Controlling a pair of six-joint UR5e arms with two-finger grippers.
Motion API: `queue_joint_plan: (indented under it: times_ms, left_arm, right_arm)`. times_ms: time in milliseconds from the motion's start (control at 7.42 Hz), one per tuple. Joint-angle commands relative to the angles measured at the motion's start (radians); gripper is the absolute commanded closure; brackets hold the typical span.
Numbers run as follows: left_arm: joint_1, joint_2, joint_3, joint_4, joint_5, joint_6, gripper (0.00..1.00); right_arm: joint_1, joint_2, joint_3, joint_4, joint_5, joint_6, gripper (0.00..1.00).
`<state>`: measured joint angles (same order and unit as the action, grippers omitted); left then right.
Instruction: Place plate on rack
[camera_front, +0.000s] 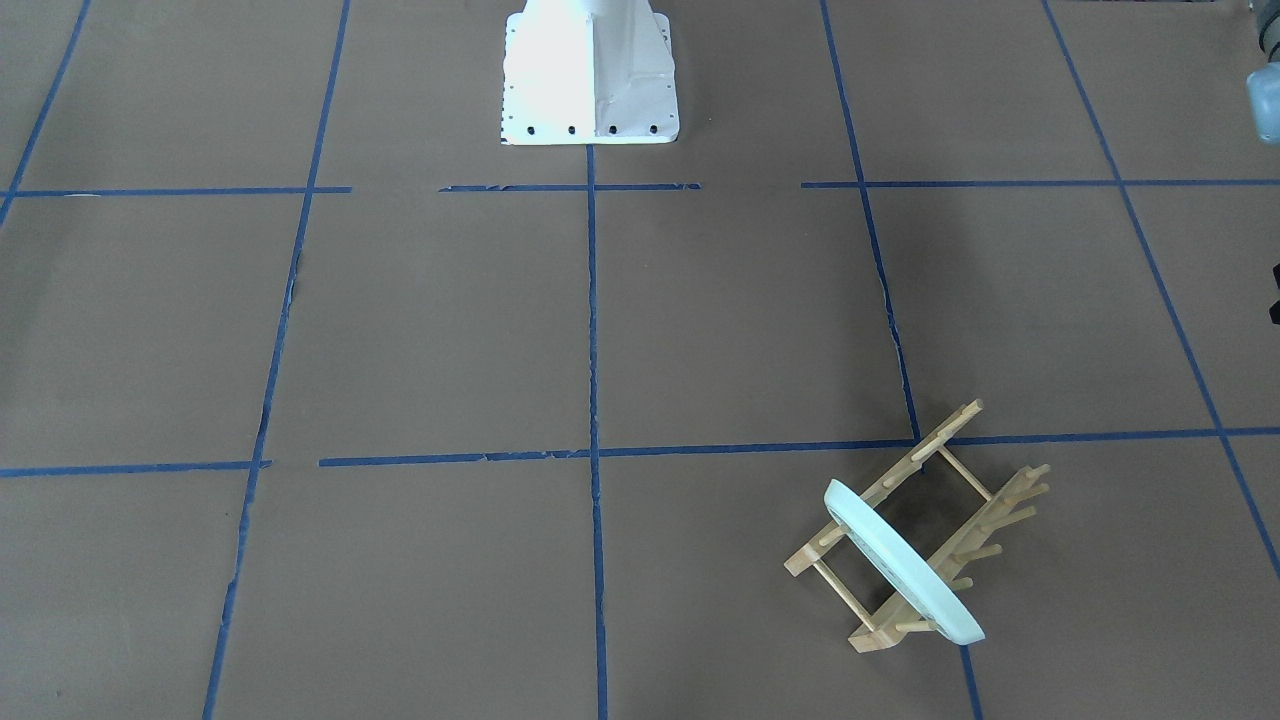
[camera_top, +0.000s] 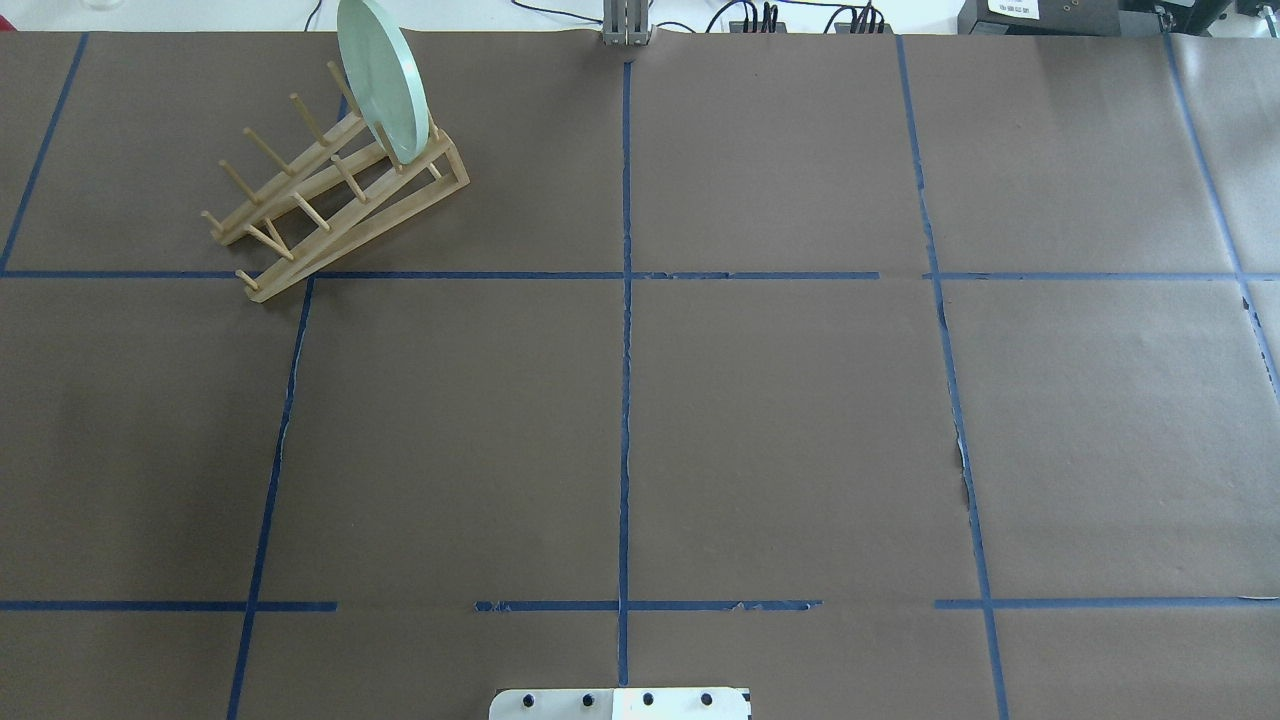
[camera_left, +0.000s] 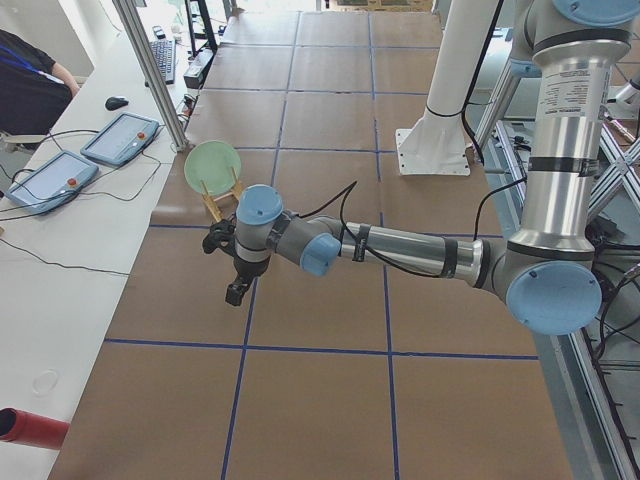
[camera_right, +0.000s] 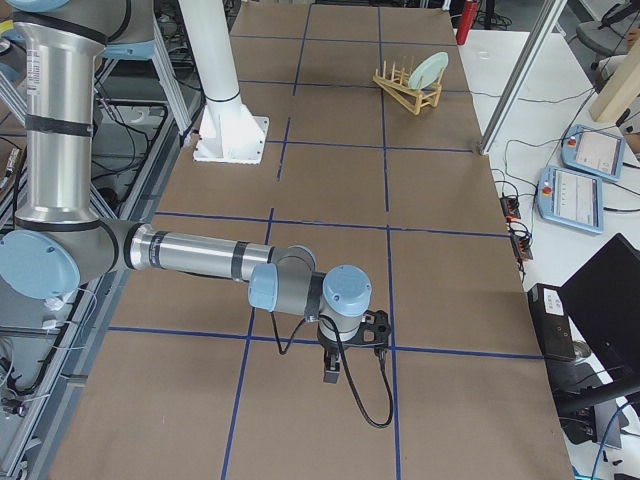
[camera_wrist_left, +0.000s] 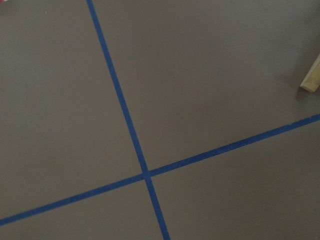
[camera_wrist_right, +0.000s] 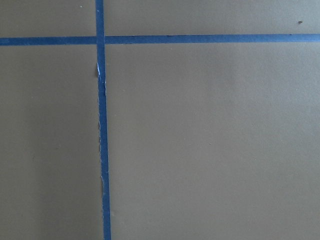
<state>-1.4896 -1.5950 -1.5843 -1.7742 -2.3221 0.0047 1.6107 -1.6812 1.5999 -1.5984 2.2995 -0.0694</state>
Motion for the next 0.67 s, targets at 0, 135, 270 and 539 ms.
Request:
queue_joint_plan:
  times_ms: [0, 135, 270, 539]
  left_arm:
    - [-0.009, 0.006, 0.026, 0.161, -0.013, 0.004, 0.00]
    - [-0.012, 0.010, 0.027, 0.171, -0.013, 0.004, 0.00]
    - [-0.014, 0.010, 0.032, 0.177, -0.013, 0.000, 0.00]
    - [-0.024, 0.003, 0.023, 0.274, -0.014, 0.000, 0.00]
  right_arm:
    - [0.001, 0.000, 0.000, 0.000, 0.000, 0.000, 0.00]
    - [0.000, 0.000, 0.000, 0.000, 0.000, 0.000, 0.00]
    - [0.000, 0.000, 0.000, 0.000, 0.000, 0.000, 0.00]
    - [0.000, 0.000, 0.000, 0.000, 0.000, 0.000, 0.00]
